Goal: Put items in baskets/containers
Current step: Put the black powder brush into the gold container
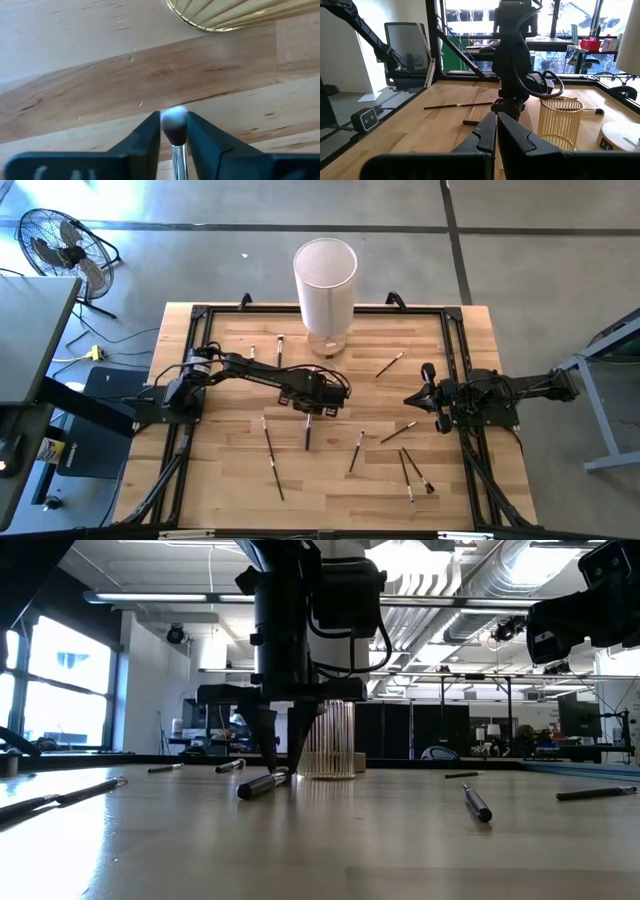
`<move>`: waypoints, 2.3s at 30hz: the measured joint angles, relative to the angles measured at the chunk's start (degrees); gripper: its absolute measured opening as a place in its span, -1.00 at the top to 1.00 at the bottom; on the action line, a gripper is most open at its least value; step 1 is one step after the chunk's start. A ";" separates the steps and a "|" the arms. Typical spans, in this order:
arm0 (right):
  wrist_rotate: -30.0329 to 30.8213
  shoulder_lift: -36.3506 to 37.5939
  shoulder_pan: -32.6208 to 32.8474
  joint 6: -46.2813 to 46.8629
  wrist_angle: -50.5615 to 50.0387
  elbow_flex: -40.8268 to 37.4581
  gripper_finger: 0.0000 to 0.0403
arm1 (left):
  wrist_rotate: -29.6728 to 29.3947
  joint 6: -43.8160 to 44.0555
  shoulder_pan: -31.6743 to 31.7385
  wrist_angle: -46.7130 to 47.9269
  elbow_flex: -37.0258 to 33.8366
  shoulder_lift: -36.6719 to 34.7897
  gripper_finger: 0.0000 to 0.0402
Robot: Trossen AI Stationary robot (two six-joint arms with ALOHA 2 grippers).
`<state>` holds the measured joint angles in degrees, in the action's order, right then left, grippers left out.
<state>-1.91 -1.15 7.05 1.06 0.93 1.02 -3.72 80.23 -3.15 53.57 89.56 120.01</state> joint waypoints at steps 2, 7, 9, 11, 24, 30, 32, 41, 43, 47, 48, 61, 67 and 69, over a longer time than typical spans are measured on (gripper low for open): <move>0.00 0.00 0.00 -0.01 0.00 0.00 0.94 | 0.23 0.02 -0.31 0.06 -0.02 0.00 0.71; 0.00 0.00 0.00 0.00 0.00 0.00 0.94 | -1.30 -0.02 -0.74 -0.01 -0.10 0.10 0.97; 0.00 0.00 -0.02 0.00 0.00 0.00 0.94 | -2.30 0.12 -0.72 0.02 -0.13 0.17 0.96; 0.00 0.00 0.00 0.00 0.00 0.00 0.94 | -2.65 0.68 -0.64 1.36 0.62 0.33 0.96; 0.00 0.00 0.00 0.00 0.00 0.00 0.94 | -9.81 -0.44 -2.96 14.56 13.95 0.46 0.99; 0.00 0.00 0.00 0.00 -0.02 0.00 0.94 | -20.18 -0.44 -6.64 23.85 24.79 0.31 1.00; 0.00 0.00 -0.01 0.00 -0.01 0.00 0.94 | -25.60 -0.98 -7.85 25.18 28.57 0.31 1.00; 0.02 -0.02 0.00 0.00 -0.02 0.00 0.94 | -51.42 -21.54 -9.31 22.76 43.77 0.15 1.00; 0.00 -0.02 0.00 -0.01 -0.02 0.00 0.94 | -54.90 -26.15 -8.63 19.80 44.63 0.15 1.00; 0.01 -0.02 0.00 -0.02 -0.02 0.00 0.94 | -60.71 -34.91 -7.21 14.92 44.70 0.15 1.00; 0.01 -0.02 0.00 -0.02 -0.02 0.00 0.94 | -60.98 -36.48 -6.88 14.10 44.68 0.16 1.00; 0.01 -0.02 -0.02 -0.02 -0.02 0.00 0.94 | -41.62 -66.32 -2.32 -14.18 37.27 0.24 1.00; 0.01 -0.02 -0.02 0.00 -0.02 0.00 0.94 | -32.27 -71.25 -0.27 -24.17 31.45 0.22 1.00; 0.02 -0.02 -0.01 -0.01 -0.02 0.00 0.94 | -28.40 -72.97 0.30 -26.94 29.84 0.22 1.00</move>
<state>-1.89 -1.17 7.03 1.05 0.91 1.02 -32.12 7.26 -2.85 26.63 119.40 120.22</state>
